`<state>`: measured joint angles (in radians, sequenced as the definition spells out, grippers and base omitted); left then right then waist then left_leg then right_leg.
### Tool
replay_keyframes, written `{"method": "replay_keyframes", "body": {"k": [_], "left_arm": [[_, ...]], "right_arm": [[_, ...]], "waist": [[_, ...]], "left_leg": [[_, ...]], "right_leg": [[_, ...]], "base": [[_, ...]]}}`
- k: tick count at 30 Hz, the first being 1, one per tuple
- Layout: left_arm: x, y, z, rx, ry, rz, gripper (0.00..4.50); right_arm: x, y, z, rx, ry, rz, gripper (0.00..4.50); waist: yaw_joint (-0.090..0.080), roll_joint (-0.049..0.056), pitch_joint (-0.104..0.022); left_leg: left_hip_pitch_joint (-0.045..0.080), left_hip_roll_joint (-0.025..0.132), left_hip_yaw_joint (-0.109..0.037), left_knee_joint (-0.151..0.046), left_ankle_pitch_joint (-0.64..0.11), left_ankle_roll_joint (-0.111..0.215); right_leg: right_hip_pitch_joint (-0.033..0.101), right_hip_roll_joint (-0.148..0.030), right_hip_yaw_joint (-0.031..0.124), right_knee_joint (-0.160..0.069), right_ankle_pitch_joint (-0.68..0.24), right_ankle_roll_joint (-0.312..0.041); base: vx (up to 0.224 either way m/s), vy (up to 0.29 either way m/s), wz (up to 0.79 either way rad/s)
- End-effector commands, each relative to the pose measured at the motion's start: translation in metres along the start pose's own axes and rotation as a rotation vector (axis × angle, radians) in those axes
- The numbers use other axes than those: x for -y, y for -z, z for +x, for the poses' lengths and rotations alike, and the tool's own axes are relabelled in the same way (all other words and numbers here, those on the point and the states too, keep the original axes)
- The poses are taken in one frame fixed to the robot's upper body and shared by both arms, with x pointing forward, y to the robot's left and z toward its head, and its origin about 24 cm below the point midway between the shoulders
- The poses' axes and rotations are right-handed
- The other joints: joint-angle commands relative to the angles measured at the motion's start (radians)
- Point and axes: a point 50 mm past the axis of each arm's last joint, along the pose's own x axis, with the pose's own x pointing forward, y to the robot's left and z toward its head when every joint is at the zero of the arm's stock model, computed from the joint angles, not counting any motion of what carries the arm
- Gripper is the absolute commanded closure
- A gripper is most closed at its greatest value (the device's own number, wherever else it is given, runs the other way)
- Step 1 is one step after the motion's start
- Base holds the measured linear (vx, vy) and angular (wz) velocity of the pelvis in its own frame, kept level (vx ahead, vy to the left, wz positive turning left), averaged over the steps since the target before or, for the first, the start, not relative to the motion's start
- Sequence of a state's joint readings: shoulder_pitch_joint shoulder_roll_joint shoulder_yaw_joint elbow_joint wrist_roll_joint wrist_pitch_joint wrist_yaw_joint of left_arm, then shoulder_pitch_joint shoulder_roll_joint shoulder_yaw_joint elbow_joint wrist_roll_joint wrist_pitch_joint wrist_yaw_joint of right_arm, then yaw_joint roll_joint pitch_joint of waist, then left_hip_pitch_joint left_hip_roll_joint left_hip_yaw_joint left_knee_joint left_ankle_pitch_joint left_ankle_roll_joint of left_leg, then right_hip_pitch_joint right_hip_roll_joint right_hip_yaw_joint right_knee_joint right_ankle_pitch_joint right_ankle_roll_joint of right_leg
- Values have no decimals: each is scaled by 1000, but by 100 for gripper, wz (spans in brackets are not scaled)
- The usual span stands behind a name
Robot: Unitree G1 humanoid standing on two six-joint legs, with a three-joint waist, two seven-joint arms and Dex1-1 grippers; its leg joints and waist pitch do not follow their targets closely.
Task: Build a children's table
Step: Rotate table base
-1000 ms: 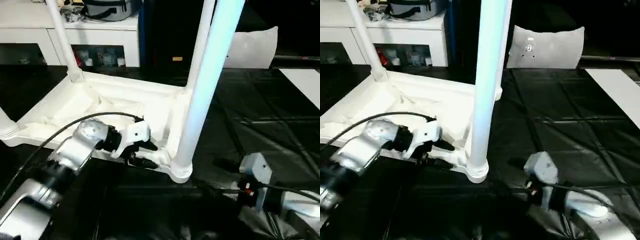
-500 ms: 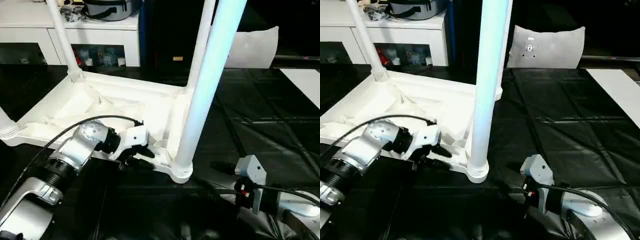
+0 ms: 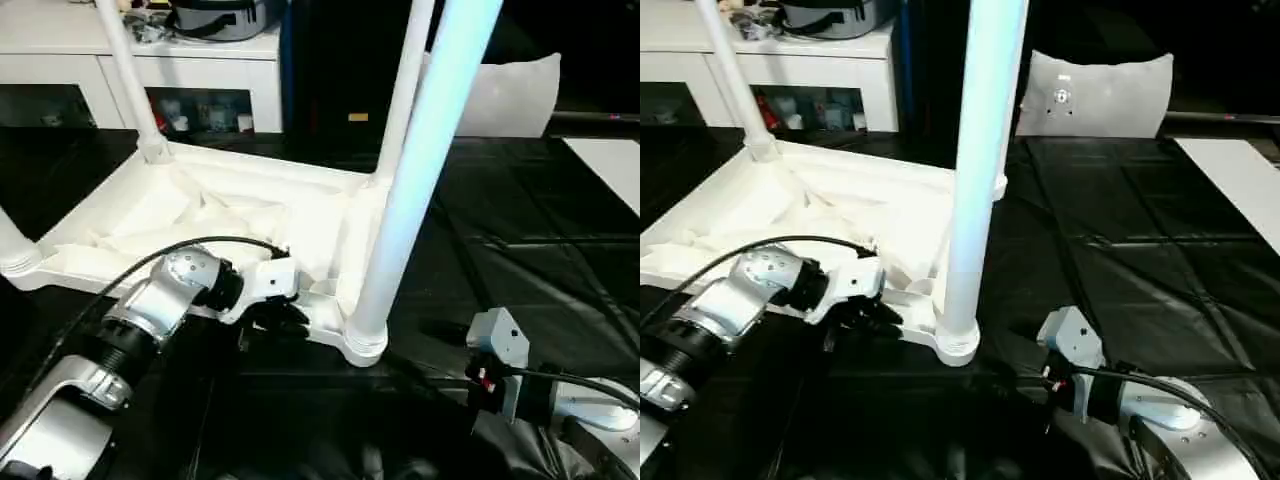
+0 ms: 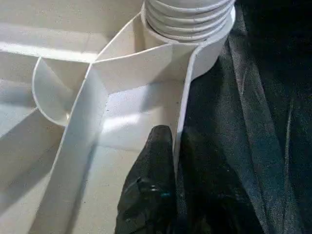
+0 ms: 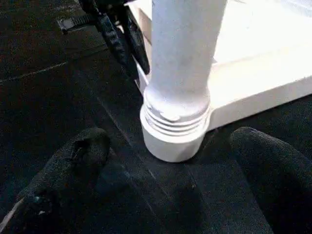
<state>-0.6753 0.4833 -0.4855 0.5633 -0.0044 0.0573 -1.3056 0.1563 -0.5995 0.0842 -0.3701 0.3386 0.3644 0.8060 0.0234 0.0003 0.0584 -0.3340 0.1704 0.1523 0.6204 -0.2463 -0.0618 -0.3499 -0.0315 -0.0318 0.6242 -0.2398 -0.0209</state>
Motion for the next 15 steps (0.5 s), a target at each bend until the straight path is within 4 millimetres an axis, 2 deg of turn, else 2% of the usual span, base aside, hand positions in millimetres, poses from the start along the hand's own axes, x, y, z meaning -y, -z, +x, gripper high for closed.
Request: {"method": "replay_keyframes", "body": {"k": [1, 5, 8, 10, 12, 15], "left_arm": [[-6, 3, -3, -4, -86, -86, 444], [-6, 8, 4, -11, -177, -191, 449], [-12, 6, 8, 33, -288, -278, 449], [-13, 6, 8, 42, -305, -294, 449], [-11, 3, 10, 44, -297, -278, 449], [-4, 0, 14, 43, -240, -194, 449]], "right_arm": [[3, -4, 0, 4, 17, -15, 0], [5, -7, 4, 21, 29, -16, 0], [6, -8, 7, 32, 40, -15, 0], [7, -8, 7, 34, 41, -16, 0], [9, -9, 9, 33, 47, -22, 0], [13, -9, 11, 34, 80, -35, 0]], "waist": [[2, -6, -46], [-7, -11, -49], [-14, -16, -47], [-15, -15, -48], [-21, -18, -48], [-25, -14, -50]], "left_leg": [[-9, 66, -19, -86, -85, 43], [-13, 65, -19, -83, -48, 58], [-17, 60, -17, -79, -50, 68], [-18, 59, -18, -79, -46, 70], [-19, 59, -19, -79, -42, 74], [-20, 62, -21, -79, -32, 79]], "right_leg": [[33, -117, 60, -82, -144, -239], [35, -116, 58, -74, -66, -257], [38, -115, 57, -80, -102, -256], [39, -115, 59, -82, -112, -249], [38, -112, 58, -82, -109, -242], [37, -112, 58, -79, -86, -247]], "base": [[0, 0, 0], [0, 0, 0], [0, 0, 0], [0, 0, 0], [0, 0, 0], [0, 0, 0]]}}
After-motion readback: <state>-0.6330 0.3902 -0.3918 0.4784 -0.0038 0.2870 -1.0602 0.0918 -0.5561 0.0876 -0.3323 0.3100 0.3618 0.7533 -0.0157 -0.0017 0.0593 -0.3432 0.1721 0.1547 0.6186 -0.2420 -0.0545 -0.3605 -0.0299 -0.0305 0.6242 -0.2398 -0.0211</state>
